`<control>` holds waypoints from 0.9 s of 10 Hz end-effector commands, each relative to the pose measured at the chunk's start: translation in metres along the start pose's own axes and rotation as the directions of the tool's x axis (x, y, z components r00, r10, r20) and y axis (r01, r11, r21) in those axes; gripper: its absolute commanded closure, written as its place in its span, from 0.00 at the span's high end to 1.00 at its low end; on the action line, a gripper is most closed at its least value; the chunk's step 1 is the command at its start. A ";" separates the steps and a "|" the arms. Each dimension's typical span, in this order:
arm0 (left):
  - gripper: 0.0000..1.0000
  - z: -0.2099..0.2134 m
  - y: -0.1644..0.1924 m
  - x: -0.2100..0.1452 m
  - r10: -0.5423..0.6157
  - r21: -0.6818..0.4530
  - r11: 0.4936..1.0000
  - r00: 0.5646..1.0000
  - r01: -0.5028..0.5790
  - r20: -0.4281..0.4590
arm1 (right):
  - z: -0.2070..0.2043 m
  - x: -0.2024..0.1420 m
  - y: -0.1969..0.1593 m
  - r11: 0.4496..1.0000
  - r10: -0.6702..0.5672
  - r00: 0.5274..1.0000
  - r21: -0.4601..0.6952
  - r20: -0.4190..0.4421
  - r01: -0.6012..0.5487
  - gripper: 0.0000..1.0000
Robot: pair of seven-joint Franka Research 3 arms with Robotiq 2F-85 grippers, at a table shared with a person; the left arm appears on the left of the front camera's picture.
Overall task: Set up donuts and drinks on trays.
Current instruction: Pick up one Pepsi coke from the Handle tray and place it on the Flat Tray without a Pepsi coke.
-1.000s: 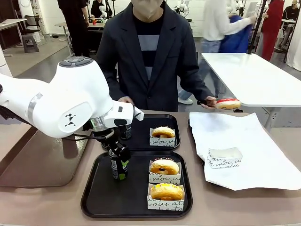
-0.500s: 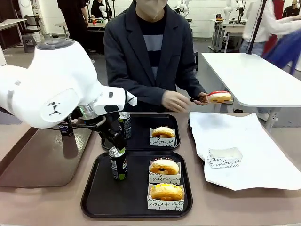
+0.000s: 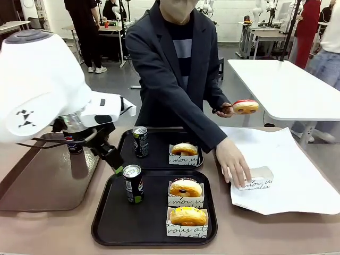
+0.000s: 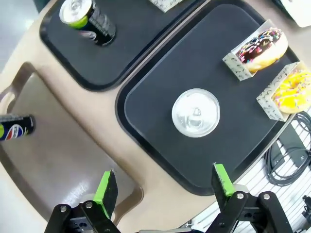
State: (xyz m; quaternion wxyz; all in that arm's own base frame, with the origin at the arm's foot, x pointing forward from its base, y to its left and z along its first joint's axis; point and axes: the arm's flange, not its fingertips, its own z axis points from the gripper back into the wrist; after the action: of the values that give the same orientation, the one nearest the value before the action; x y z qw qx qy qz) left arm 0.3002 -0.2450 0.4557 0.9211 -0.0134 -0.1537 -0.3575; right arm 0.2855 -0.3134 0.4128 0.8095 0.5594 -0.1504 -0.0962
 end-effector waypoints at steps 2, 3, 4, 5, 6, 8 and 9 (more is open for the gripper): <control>1.00 0.007 0.014 -0.028 0.073 0.027 0.997 0.997 -0.073 0.005 | 0.000 -0.001 0.000 1.000 0.005 1.000 0.009 0.002 -0.005 1.00; 1.00 0.005 0.018 -0.030 0.110 0.038 0.993 0.994 -0.110 -0.005 | 0.000 -0.001 0.000 1.000 0.005 1.000 0.009 0.002 -0.005 1.00; 1.00 -0.001 0.020 -0.034 0.141 0.050 0.989 0.990 -0.140 -0.027 | 0.000 -0.001 0.000 1.000 0.005 1.000 0.009 0.002 -0.005 1.00; 1.00 0.012 0.019 -0.006 0.063 0.006 0.998 0.998 -0.063 0.007 | 0.000 -0.001 0.000 1.000 0.005 1.000 0.009 0.002 -0.005 1.00; 1.00 0.012 0.019 -0.006 0.063 0.006 0.998 0.998 -0.063 0.007 | 0.000 -0.001 0.000 1.000 0.005 1.000 0.009 0.002 -0.005 1.00; 1.00 0.012 0.019 -0.006 0.063 0.006 0.998 0.998 -0.063 0.007 | 0.000 -0.001 0.000 1.000 0.005 1.000 0.009 0.002 -0.005 1.00; 1.00 0.012 0.019 -0.006 0.063 0.006 0.998 0.998 -0.063 0.007 | 0.000 -0.001 0.000 1.000 0.005 1.000 0.009 0.002 -0.005 1.00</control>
State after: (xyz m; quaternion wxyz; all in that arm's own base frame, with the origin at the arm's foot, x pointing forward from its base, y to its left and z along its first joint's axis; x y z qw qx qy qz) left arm 0.3041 -0.2254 0.4665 0.9342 -0.0146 -0.1539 -0.3214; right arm 0.2855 -0.3134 0.4128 0.8095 0.5594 -0.1504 -0.0963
